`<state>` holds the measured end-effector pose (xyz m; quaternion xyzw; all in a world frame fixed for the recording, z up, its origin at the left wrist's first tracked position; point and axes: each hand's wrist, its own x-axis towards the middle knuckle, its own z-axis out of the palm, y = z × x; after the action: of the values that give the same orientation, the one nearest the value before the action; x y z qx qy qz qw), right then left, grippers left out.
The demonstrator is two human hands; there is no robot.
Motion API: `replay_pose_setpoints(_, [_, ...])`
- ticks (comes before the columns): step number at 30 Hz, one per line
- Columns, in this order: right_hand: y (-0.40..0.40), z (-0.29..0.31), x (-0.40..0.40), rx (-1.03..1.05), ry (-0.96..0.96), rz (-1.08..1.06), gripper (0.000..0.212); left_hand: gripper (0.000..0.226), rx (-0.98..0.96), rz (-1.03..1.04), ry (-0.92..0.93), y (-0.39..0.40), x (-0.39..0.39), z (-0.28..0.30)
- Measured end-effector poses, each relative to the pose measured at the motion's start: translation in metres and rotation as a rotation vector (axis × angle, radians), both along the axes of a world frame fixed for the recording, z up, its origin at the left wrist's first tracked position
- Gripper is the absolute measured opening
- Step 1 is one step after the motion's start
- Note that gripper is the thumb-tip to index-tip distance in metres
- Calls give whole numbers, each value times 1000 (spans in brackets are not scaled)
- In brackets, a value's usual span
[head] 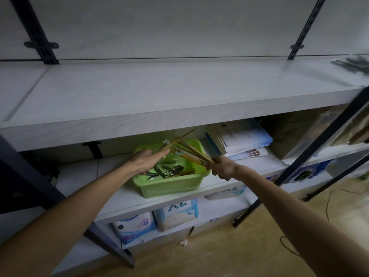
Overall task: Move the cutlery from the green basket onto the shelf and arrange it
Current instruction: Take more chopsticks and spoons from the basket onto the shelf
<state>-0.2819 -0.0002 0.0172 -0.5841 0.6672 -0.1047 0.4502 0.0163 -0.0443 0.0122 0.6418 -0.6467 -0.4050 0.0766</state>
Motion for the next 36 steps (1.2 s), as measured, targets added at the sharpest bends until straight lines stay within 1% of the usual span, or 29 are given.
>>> replay_pose_setpoints(1, [3, 2, -4, -8, -25, -9, 36, 94, -16, -3, 6, 5, -5, 4])
replay_pose_setpoints(3, [11, 6, -14, -14, -69, -19, 38, 85, -85, -13, -11, 15, -18, 10])
replay_pose_setpoints(6, [26, 15, -35, -28, -88, -19, 36, 92, -179, -26, 1, 29, -41, 15])
replay_pose_setpoints(8, [36, 21, -55, -51, -93, -18, 36, 89, -241, -53, 13, 41, -61, 19])
replay_pose_setpoints(9, [41, 24, -67, -65, -94, -15, 36, 85, -266, -73, 9, 48, -72, 21])
replay_pose_setpoints(12, [61, 32, -114, -123, -113, -5, 35, 64, -306, -104, 9, 71, -112, 28])
replay_pose_setpoints(16, [94, 42, -190, -222, -168, -26, 33, 49, -372, -134, 47, 96, -179, 44])
replay_pose_setpoints(19, [121, 45, -247, -391, -105, -70, 35, 39, -468, -152, 78, 110, -239, 57])
replay_pose_setpoints(22, [159, 49, -322, -590, -30, -135, 34, 36, -579, -199, 132, 130, -323, 72])
replay_pose_setpoints(24, [187, 55, -367, -703, -3, -175, 31, 36, -614, -223, 196, 137, -372, 82])
replay_pose_setpoints(28, [230, 74, -443, -915, 14, -285, 28, 40, -643, -246, 295, 141, -457, 110])
replay_pose_setpoints(30, [239, 89, -474, -976, -19, -360, 26, 37, -601, -243, 375, 139, -496, 128])
replay_pose_setpoints(32, [237, 104, -503, -980, -86, -416, 28, 41, -552, -247, 415, 133, -537, 146])
replay_pose_setpoints(34, [229, 118, -529, -960, -146, -484, 35, 50, -520, -237, 448, 126, -580, 163])
replay_pose_setpoints(36, [218, 132, -549, -893, -295, -557, 39, 52, -461, -198, 503, 116, -624, 177])
